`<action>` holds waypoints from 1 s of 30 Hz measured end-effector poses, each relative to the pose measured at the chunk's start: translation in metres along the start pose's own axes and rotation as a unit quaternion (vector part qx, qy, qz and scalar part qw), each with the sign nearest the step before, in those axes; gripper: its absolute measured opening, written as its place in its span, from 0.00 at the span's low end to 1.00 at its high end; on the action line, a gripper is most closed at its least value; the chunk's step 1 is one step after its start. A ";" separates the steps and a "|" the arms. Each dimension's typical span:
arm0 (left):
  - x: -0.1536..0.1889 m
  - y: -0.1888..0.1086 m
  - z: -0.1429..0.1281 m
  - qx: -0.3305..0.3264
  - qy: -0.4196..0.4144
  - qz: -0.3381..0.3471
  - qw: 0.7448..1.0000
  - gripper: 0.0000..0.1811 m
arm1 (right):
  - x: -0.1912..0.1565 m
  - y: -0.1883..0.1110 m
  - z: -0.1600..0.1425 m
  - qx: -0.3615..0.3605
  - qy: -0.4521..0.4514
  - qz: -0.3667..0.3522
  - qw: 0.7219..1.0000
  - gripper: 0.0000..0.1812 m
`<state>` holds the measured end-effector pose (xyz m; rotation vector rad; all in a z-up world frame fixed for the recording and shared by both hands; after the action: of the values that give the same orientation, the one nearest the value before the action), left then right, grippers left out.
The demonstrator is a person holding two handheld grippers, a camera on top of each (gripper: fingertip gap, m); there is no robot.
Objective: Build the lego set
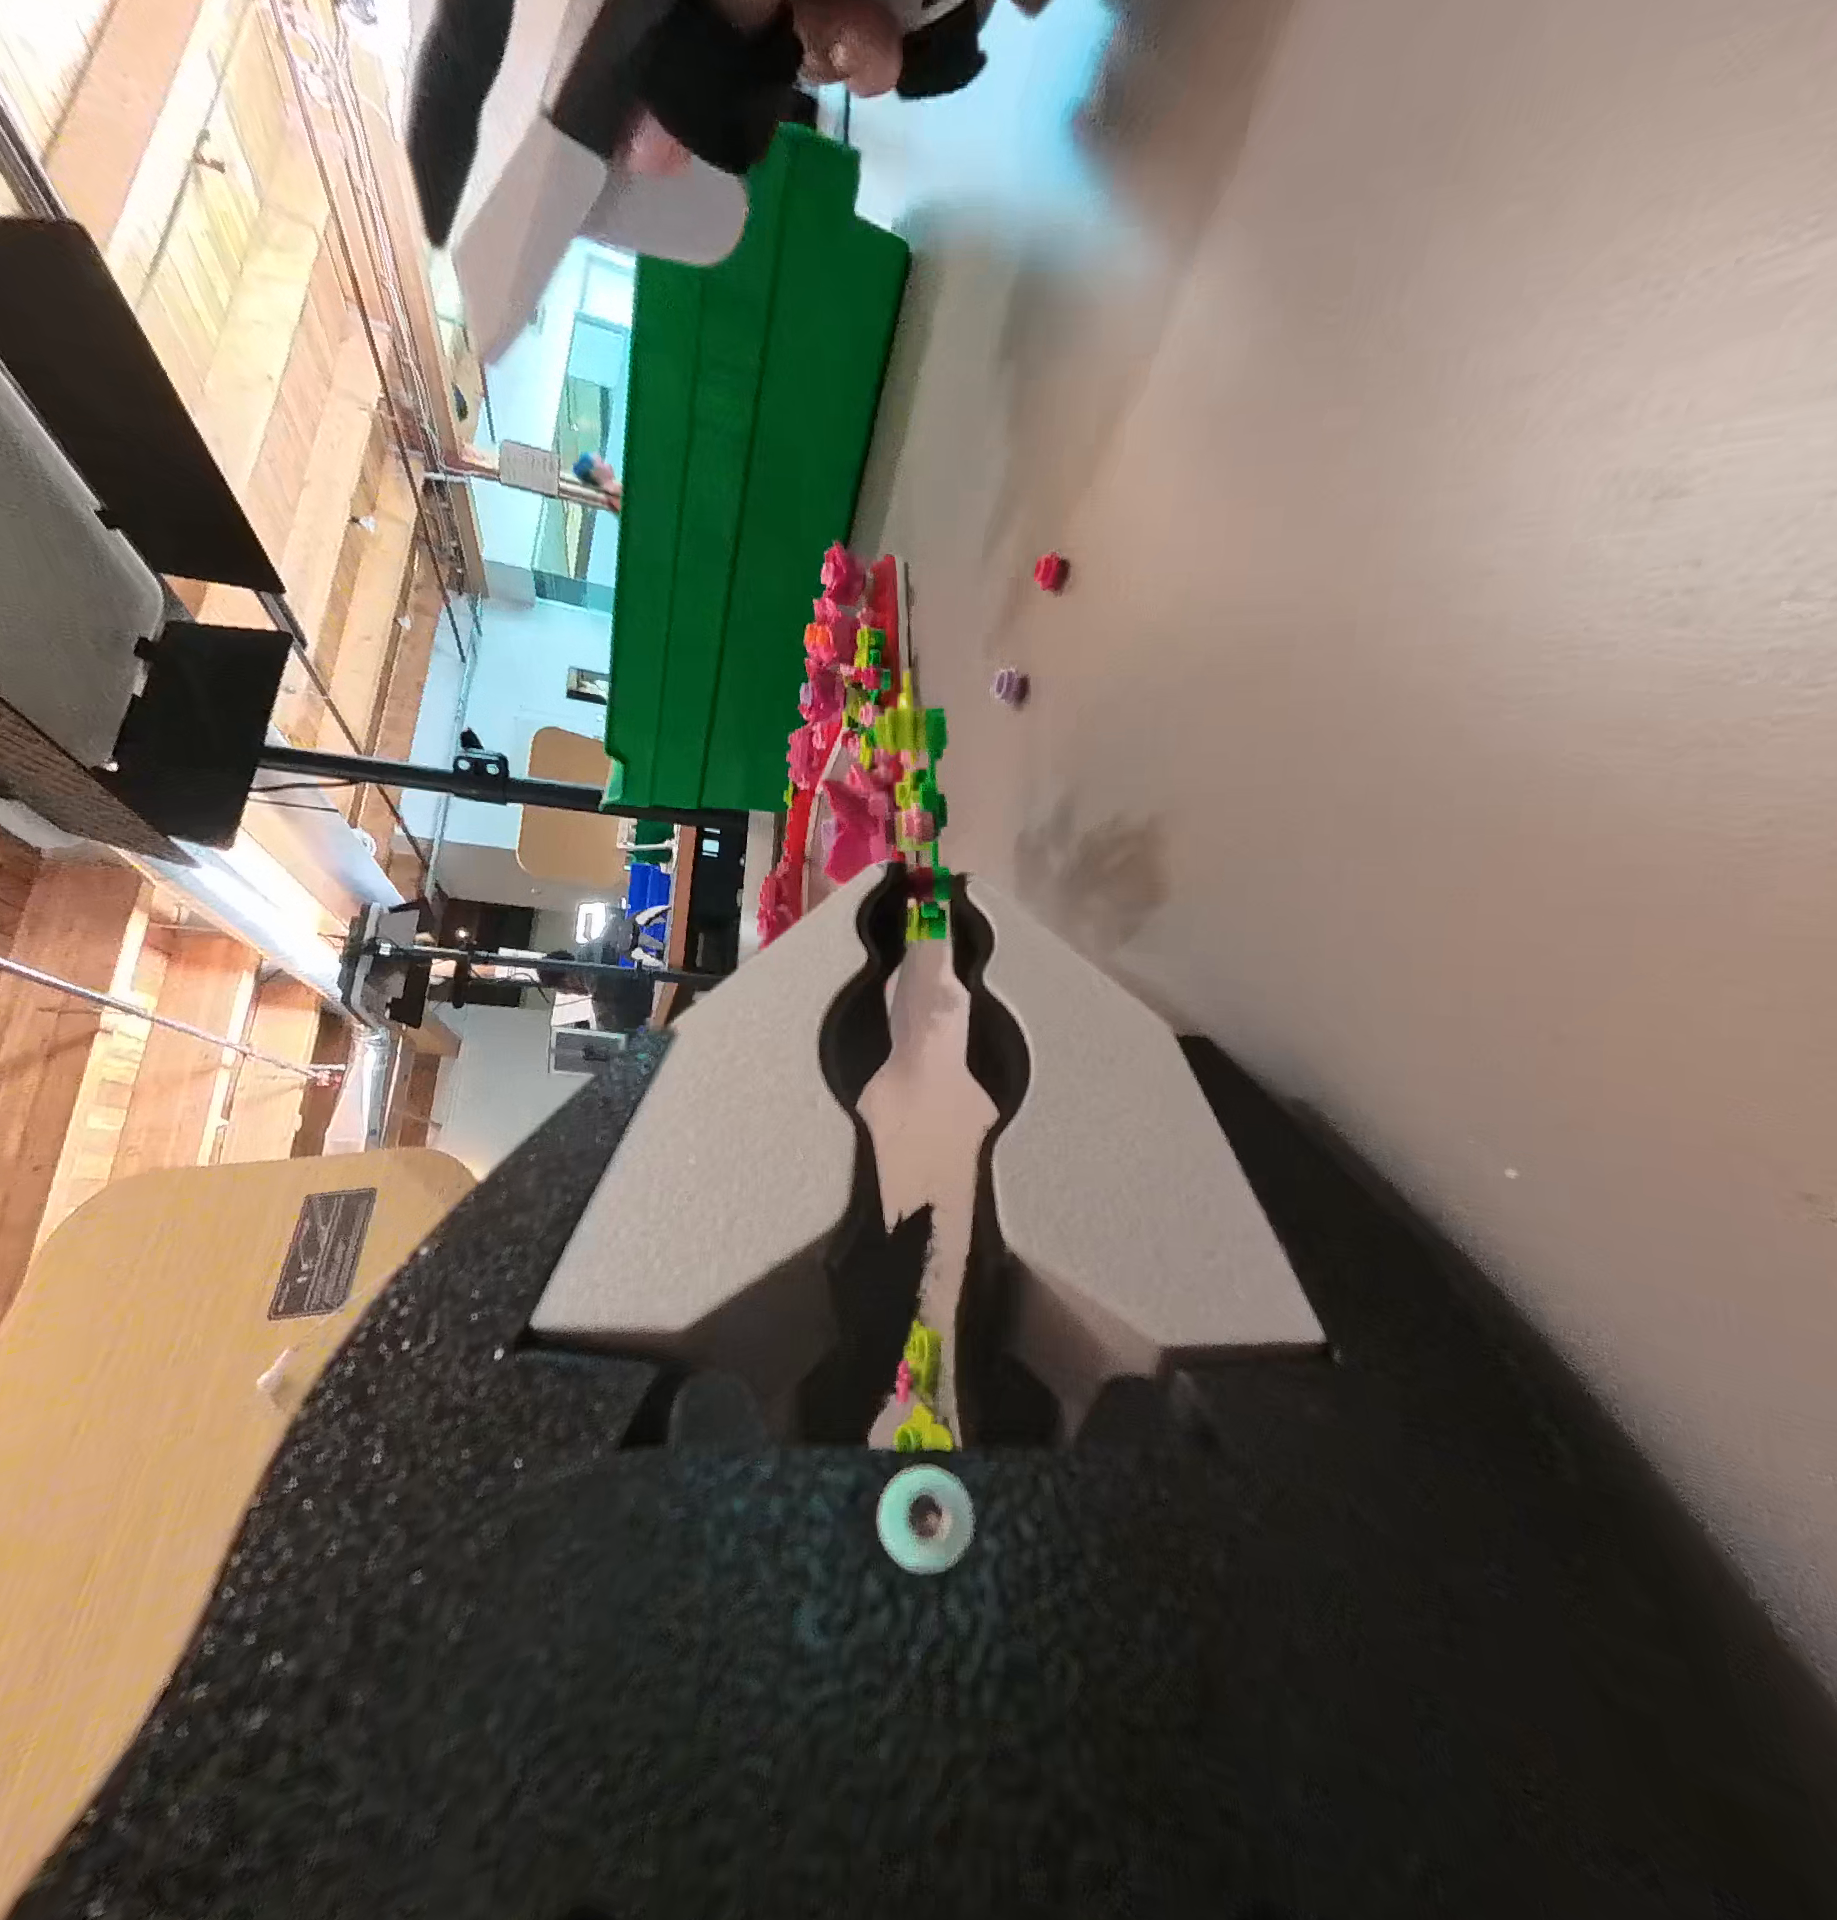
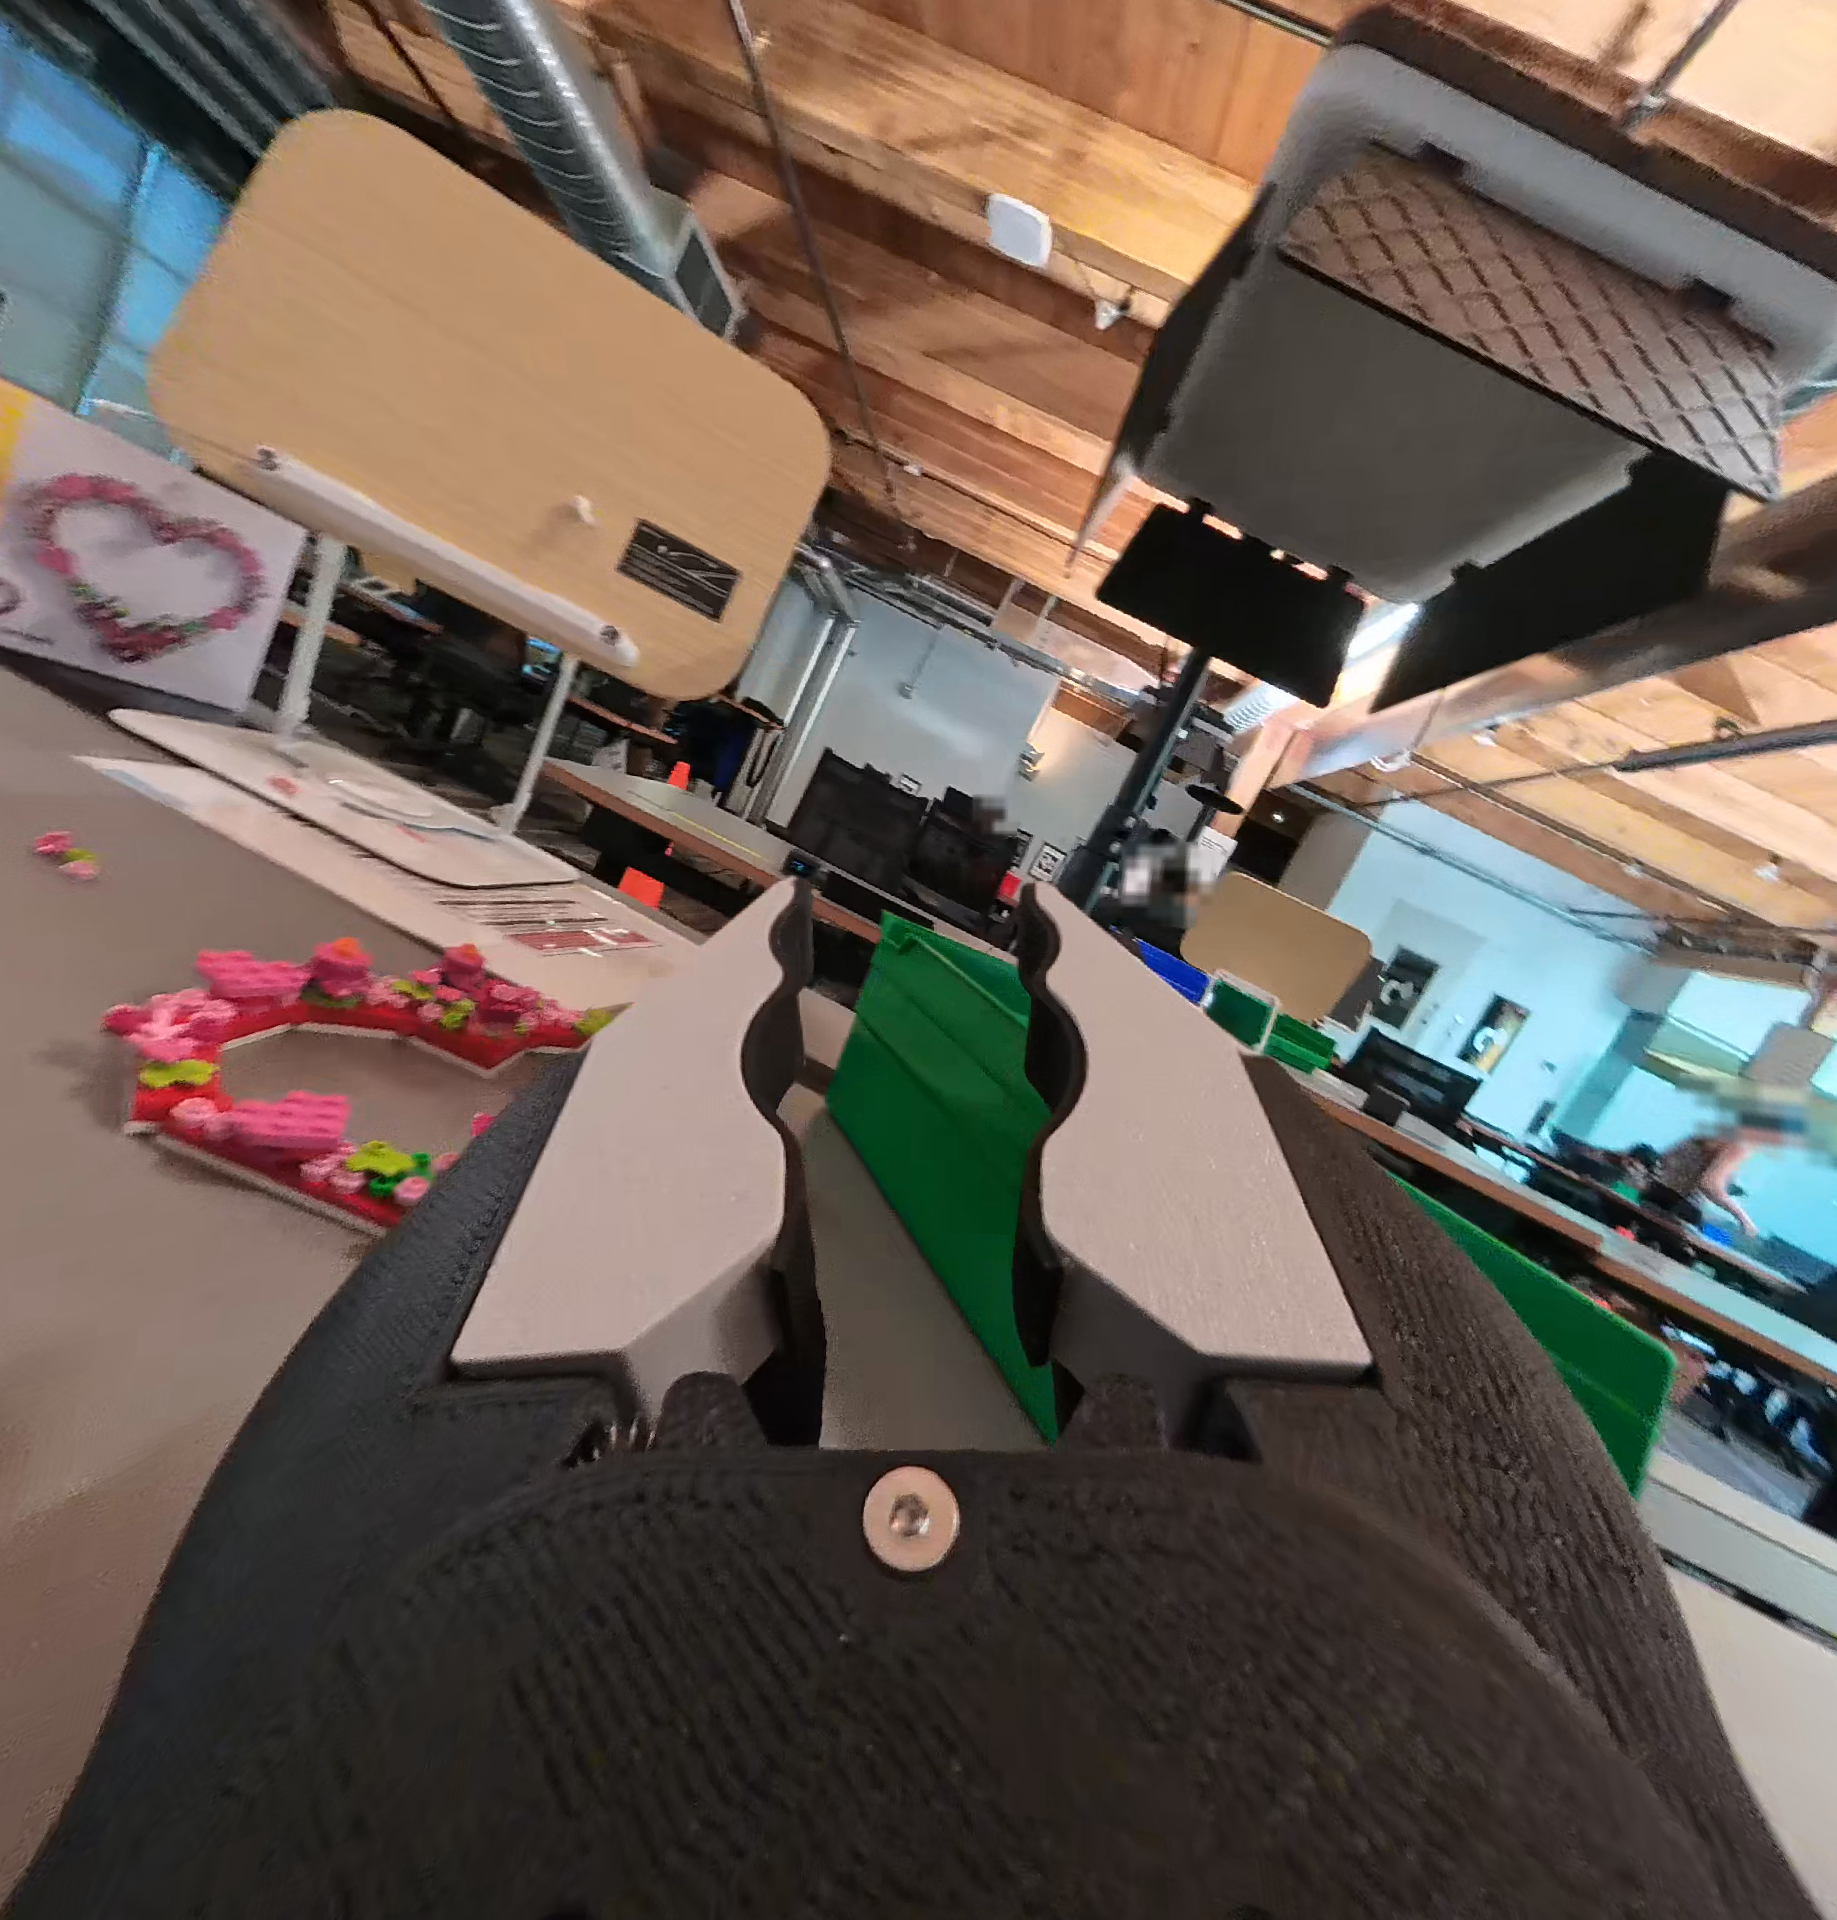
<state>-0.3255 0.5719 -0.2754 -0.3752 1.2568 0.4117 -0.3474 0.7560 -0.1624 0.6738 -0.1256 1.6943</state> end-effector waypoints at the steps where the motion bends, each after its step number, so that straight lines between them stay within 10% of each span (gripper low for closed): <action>1: 0.000 0.000 -0.001 -0.002 -0.004 0.000 1.000 0.03 | 0.005 0.000 -0.002 0.000 0.002 -0.009 1.000 0.21; 27: -0.023 0.004 -0.027 -0.059 -0.050 0.051 0.996 0.03 | -0.017 0.073 -0.033 0.049 0.000 0.168 0.985 0.13; 30: -0.026 0.003 -0.027 -0.050 -0.066 0.052 0.995 0.03 | -0.023 0.077 -0.042 0.022 0.016 0.192 0.981 0.00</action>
<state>-0.3559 0.5591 -0.2579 -0.3630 1.1323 0.5815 -0.4319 0.7357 -0.1869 0.6857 -0.2063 2.0822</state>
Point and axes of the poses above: each gripper's, where its closed fingertips meet, y out along the fingers, z out of its top, x = y × z across the jaws, the point moved 1 cm from there along -y, back along the fingers, and after that the axes turned 10 degrees about z, right-handed, at the moved point
